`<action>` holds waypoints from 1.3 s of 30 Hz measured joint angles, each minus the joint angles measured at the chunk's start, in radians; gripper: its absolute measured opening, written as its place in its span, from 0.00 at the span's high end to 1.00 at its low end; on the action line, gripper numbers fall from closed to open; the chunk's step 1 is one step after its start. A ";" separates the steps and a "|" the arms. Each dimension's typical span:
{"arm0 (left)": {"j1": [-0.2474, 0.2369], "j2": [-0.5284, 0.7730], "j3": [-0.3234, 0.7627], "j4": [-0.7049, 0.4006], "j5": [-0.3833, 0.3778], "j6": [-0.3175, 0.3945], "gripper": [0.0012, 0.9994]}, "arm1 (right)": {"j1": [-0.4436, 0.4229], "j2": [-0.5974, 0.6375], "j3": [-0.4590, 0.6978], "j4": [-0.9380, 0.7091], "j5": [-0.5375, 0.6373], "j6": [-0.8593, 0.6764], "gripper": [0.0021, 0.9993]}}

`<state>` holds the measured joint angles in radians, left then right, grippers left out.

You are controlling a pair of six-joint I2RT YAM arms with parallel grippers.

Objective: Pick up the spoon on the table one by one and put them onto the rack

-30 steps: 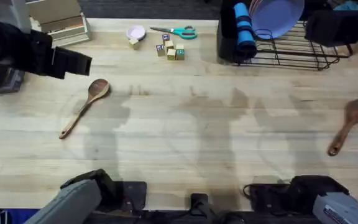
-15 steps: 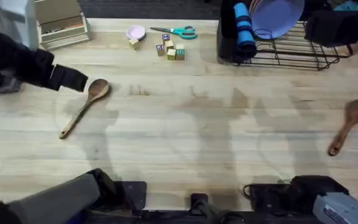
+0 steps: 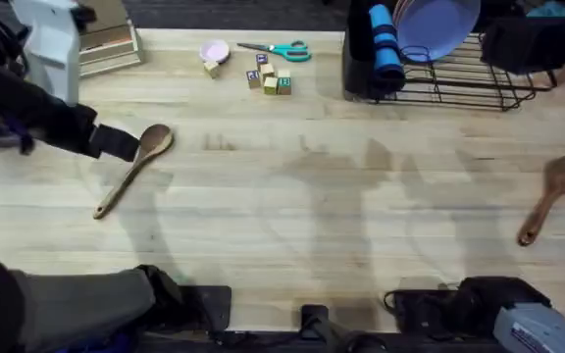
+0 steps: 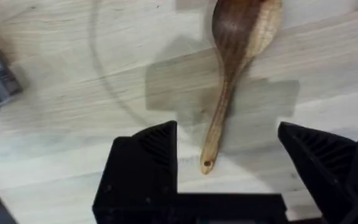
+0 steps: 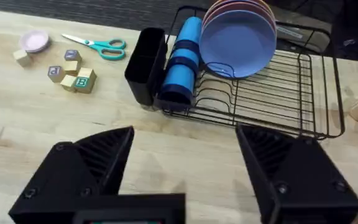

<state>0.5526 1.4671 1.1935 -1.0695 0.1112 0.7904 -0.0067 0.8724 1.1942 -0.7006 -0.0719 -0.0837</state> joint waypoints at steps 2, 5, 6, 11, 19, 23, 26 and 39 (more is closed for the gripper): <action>0.000 0.011 -0.043 0.051 0.000 0.005 0.00 | 0.000 0.000 0.000 0.000 0.000 0.000 0.01; 0.000 0.014 -0.103 0.113 0.000 0.012 0.00 | 0.000 0.000 0.000 0.000 0.000 0.000 0.01; 0.000 0.014 -0.119 0.134 0.000 0.014 0.00 | 0.000 0.000 0.000 0.000 0.000 0.000 0.01; 0.000 0.014 -0.265 0.340 0.000 0.019 0.00 | 0.000 0.000 0.000 0.001 0.000 0.000 0.01; 0.000 0.024 -0.315 0.426 0.017 0.021 0.01 | 0.000 0.000 0.000 0.001 0.000 0.000 0.01; 0.008 0.101 -0.298 0.424 0.065 0.023 0.01 | 0.000 0.000 0.000 0.002 0.000 0.000 0.01; 0.012 0.115 -0.289 0.417 0.075 0.023 0.01 | 0.000 0.000 0.000 0.003 0.000 0.000 0.01; 0.015 0.123 -0.281 0.402 0.077 0.001 0.01 | 0.000 0.000 0.000 0.003 0.000 -0.002 0.01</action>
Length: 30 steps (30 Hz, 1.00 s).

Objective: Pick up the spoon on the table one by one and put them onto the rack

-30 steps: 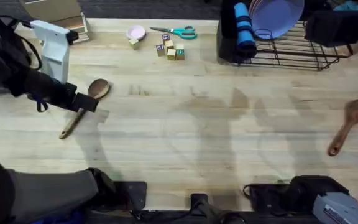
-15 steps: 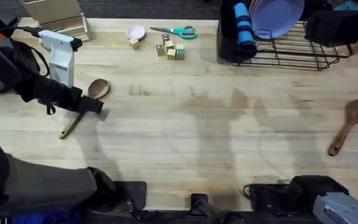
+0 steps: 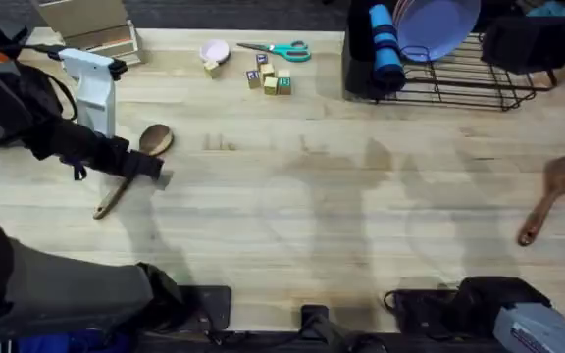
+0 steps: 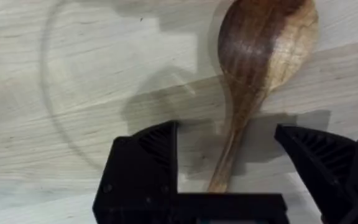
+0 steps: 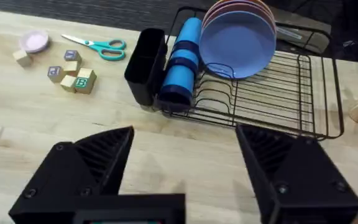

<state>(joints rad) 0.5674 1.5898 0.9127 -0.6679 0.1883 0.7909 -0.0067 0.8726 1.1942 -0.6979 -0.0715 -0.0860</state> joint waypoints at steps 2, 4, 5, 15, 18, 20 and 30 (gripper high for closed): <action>0.000 0.000 0.000 -0.001 -0.001 -0.014 0.01 | 0.000 0.000 0.000 0.000 0.000 0.000 0.01; 0.000 0.000 0.000 -0.001 -0.002 -0.017 0.01 | 0.000 0.000 0.000 0.000 0.000 0.000 0.01; 0.000 0.000 0.000 -0.001 -0.002 -0.018 0.01 | 0.000 0.000 0.000 0.000 0.000 0.000 0.01; 0.001 0.007 0.004 -0.002 0.006 -0.021 0.08 | 0.000 0.000 0.000 0.000 0.000 0.000 0.01; 0.001 0.008 0.004 -0.001 0.006 -0.021 0.05 | 0.000 0.000 0.000 0.000 0.000 0.000 0.01; 0.001 0.008 0.004 -0.002 0.008 -0.022 0.11 | 0.000 0.000 0.000 0.000 0.000 0.000 0.01; -0.002 0.014 0.008 0.033 0.018 -0.033 0.92 | 0.000 0.000 0.000 0.001 0.000 0.000 0.01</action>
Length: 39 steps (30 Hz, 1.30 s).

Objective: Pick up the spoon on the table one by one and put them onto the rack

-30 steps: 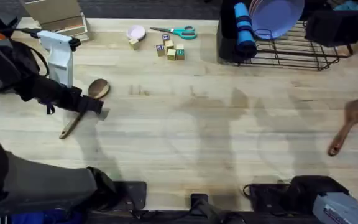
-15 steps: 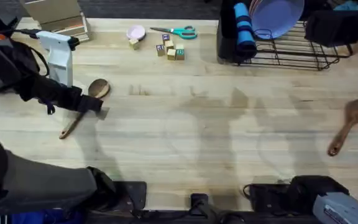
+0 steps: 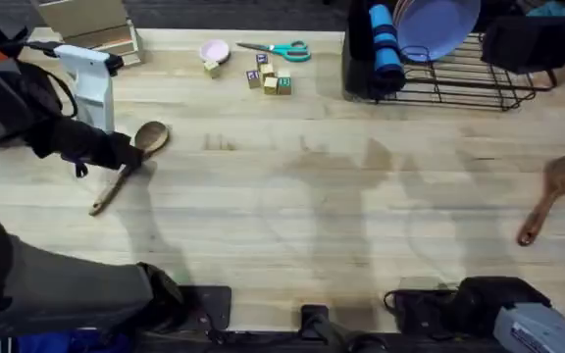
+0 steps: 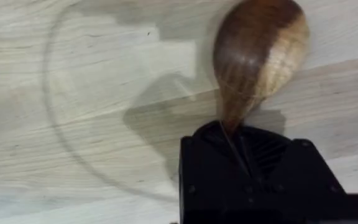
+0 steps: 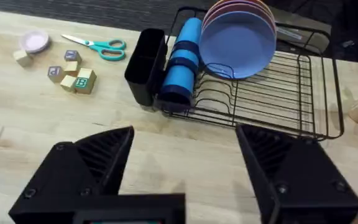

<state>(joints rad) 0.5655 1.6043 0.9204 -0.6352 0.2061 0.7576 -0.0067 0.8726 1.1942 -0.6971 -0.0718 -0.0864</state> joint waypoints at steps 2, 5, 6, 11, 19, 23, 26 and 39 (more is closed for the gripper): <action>-0.001 0.000 0.000 0.003 0.002 -0.001 0.95 | 0.000 0.000 0.000 0.000 0.000 0.000 0.01; -0.001 0.000 0.000 0.007 0.004 -0.002 0.95 | 0.000 0.000 0.000 0.000 0.000 0.000 0.01; -0.001 0.000 0.000 0.008 0.005 -0.002 0.95 | 0.000 0.000 0.000 0.000 0.000 0.000 0.01; -0.100 0.038 0.068 -0.060 -0.081 -0.001 0.96 | 0.000 0.000 0.000 0.000 0.000 0.000 0.01; -0.363 0.111 0.253 -0.141 -0.020 -0.074 0.96 | 0.000 0.000 0.000 0.000 0.000 0.000 0.01; -0.456 0.111 0.382 -0.139 -0.010 -0.118 0.96 | 0.000 0.000 0.000 0.000 0.000 0.000 0.01; -0.522 0.111 0.458 -0.139 -0.006 -0.140 0.96 | 0.000 0.000 0.000 0.000 0.000 0.000 0.01; -0.824 0.111 0.556 0.091 0.068 -0.293 0.96 | 0.000 0.000 0.000 0.000 0.000 0.000 0.01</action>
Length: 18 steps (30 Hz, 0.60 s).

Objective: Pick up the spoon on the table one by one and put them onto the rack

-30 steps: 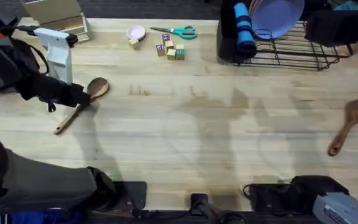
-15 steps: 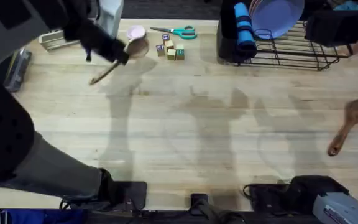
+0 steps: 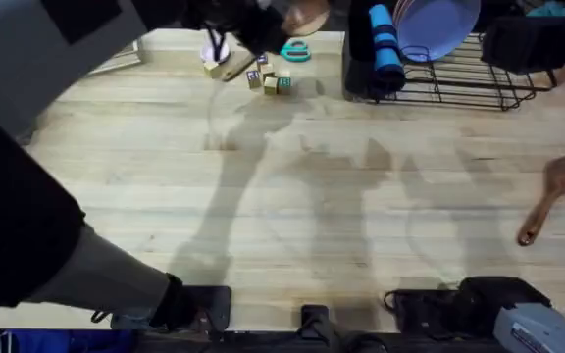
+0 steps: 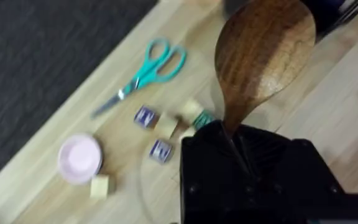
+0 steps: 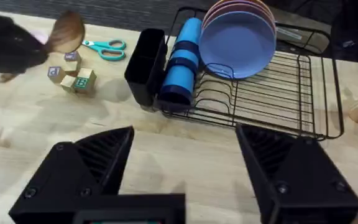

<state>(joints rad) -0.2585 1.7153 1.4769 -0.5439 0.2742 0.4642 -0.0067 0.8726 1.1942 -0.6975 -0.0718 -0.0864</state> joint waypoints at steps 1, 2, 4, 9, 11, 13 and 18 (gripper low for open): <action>-0.012 0.000 0.000 0.021 0.006 -0.011 0.96 | 0.000 0.000 0.000 0.000 0.000 0.000 0.01; -0.026 0.000 0.000 0.042 0.014 -0.022 0.96 | 0.000 0.000 0.000 0.000 0.000 0.000 0.01; -0.049 0.000 0.000 0.078 0.022 -0.036 0.96 | 0.000 0.000 0.000 0.000 0.000 0.000 0.01; -0.095 0.000 0.000 0.189 0.043 -0.083 0.96 | 0.000 0.000 0.000 0.000 0.000 0.000 0.01; -0.107 0.000 0.000 0.253 0.057 -0.108 0.96 | 0.000 0.000 0.000 0.000 0.000 0.000 0.01; -0.114 0.000 0.000 0.317 0.078 -0.138 0.96 | 0.000 0.000 0.000 0.000 0.000 0.000 0.01; -0.117 0.002 0.000 0.404 0.124 -0.203 0.96 | 0.000 0.000 0.000 0.000 0.000 0.000 0.01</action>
<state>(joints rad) -0.3756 1.7170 1.4769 -0.1398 0.3985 0.2609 -0.0067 0.8726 1.1942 -0.6971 -0.0719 -0.0867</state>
